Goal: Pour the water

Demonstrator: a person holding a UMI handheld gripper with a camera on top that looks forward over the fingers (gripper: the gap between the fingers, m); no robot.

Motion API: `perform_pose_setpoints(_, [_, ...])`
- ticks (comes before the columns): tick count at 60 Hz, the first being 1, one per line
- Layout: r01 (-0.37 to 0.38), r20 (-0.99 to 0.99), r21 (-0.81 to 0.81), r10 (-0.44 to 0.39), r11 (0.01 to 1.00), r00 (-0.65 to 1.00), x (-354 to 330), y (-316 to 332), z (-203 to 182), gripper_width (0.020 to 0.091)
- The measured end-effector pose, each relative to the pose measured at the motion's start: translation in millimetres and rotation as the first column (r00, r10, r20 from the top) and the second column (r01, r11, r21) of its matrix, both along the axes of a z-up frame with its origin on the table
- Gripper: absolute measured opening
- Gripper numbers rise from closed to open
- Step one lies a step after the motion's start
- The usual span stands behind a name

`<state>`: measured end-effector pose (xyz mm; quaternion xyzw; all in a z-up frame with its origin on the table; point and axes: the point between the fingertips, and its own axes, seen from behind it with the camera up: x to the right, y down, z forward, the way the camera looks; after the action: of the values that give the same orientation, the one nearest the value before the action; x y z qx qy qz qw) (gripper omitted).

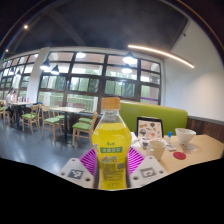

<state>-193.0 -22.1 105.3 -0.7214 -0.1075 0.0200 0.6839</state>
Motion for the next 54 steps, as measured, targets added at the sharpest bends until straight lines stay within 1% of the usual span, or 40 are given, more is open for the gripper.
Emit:
perform_pose_setpoints(1, [-0.003,0.001,0.001,0.003,1.0,1.0,2,9,-1,0.0325])
perform_pose_setpoints(2, [0.0,-0.003,-0.002,0.0,1.0,1.0,3,10,-2,0.0323])
perform_pose_setpoints(3, [0.0,-0.008,-0.005,0.0,1.0,1.0,3,10,-2,0.0344])
perform_pose_setpoints(4, [-0.004,-0.012,-0.008,0.004,1.0,1.0,2,10,-2,0.0301])
perform_pose_setpoints(10, [-0.042,-0.077,-0.062,0.037,0.997,0.996,-3,17,-3,0.0299])
perform_pose_setpoints(12, [-0.058,-0.125,-0.064,0.049,0.996,0.991,1,36,-4,0.0299])
perform_pose_setpoints(15, [-0.071,-0.222,-0.07,0.054,0.995,0.974,0,48,7,0.03])
perform_pose_setpoints(19, [-0.102,-0.422,-0.082,0.058,0.991,0.905,-7,68,28,0.0301])
perform_pose_setpoints(22, [-0.145,-0.605,-0.08,0.068,0.986,0.793,-10,82,44,0.0299])
perform_pose_setpoints(23, [-0.172,-0.658,-0.069,0.085,0.983,0.748,-2,91,39,0.0299])
perform_pose_setpoints(24, [-0.188,-0.716,-0.067,0.084,0.98,0.693,-1,95,44,0.0301])
perform_pose_setpoints(25, [-0.193,-0.775,-0.073,0.066,0.978,0.628,-7,91,58,0.0299])
perform_pose_setpoints(26, [-0.216,-0.817,-0.058,0.078,0.975,0.571,4,99,53,0.0299])
perform_pose_setpoints(27, [-0.228,-0.859,-0.052,0.073,0.972,0.506,6,102,56,0.0299])
perform_pose_setpoints(28, [-0.227,-0.899,-0.055,0.05,0.972,0.435,2,99,69,0.0299])
perform_pose_setpoints(29, [-0.225,-0.929,-0.052,0.035,0.973,0.369,-1,105,70,0.0298])
perform_pose_setpoints(32, [-0.252,-0.986,-0.026,0.017,0.967,0.164,18,126,69,0.0299])
perform_pose_setpoints(36, [-0.263,-0.995,-0.013,-0.039,0.965,-0.097,28,137,72,0.0299])
perform_pose_setpoints(39, [-0.273,-0.972,0.0,-0.064,0.962,-0.226,36,148,67,0.0298])
perform_pose_setpoints(43, [-0.289,-0.929,0.006,-0.101,0.957,-0.355,41,158,61,0.0306])
perform_pose_setpoints(44, [-0.286,-0.914,0.001,-0.115,0.958,-0.389,37,156,66,0.0305])
perform_pose_setpoints(48, [-0.274,-0.852,0.011,-0.135,0.962,-0.506,51,172,60,0.0305])
perform_pose_setpoints(52, [-0.261,-0.807,0.006,-0.15,0.965,-0.571,61,177,53,0.0315])
perform_pose_setpoints(53, [-0.256,-0.797,-0.003,-0.157,0.967,-0.583,60,168,54,0.0315])
perform_pose_setpoints(54, [-0.253,-0.789,-0.014,-0.166,0.967,-0.592,61,174,55,0.0316])
